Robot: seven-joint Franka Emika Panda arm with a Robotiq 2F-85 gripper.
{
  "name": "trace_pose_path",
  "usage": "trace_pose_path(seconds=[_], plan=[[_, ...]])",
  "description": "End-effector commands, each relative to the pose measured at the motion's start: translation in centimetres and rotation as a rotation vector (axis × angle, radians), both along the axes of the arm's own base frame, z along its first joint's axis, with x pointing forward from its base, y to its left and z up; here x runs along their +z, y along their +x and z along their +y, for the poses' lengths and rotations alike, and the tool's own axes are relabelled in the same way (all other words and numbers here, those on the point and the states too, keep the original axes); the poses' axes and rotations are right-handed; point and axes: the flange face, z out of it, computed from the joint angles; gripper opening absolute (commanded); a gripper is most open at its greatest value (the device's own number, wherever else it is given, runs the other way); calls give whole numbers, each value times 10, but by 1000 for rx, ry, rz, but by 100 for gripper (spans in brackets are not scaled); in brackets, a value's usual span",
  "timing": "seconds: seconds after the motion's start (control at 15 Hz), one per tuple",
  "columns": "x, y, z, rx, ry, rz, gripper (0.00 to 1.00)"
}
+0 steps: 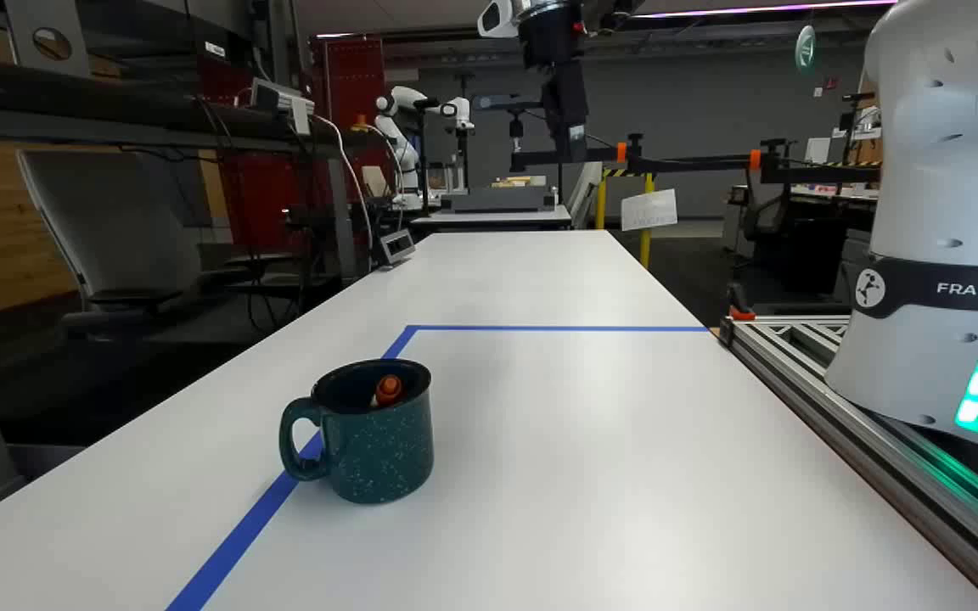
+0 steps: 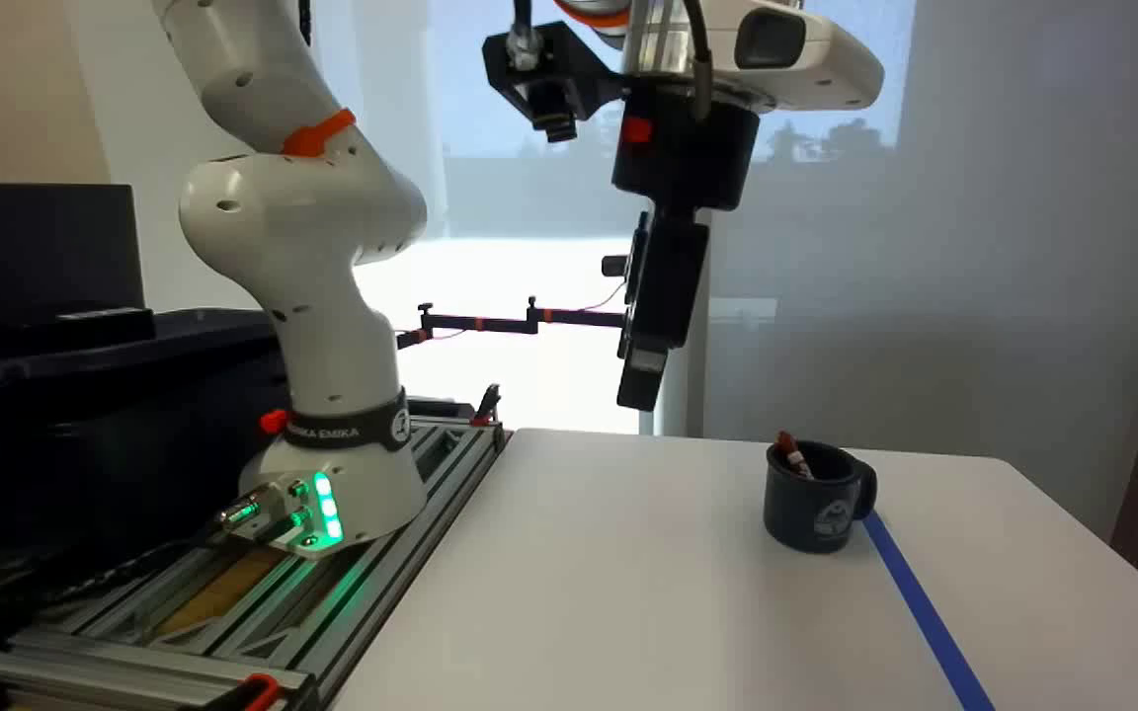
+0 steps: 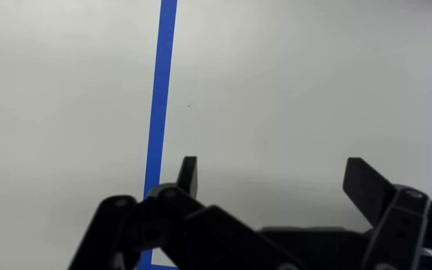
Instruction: Take the red marker out of the mug.
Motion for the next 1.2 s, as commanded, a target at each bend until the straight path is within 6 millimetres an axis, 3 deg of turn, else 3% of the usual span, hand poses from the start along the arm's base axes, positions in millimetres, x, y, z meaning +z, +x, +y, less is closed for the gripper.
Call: trace_pose_path(seconds=[0.0,0.47,0.93,1.13], plan=[[0,0,0,0,0,2,100],[0,0,0,0,0,2,100],[-77,16,24,-345,40,104,100],[-100,22,37,-491,91,183,100]])
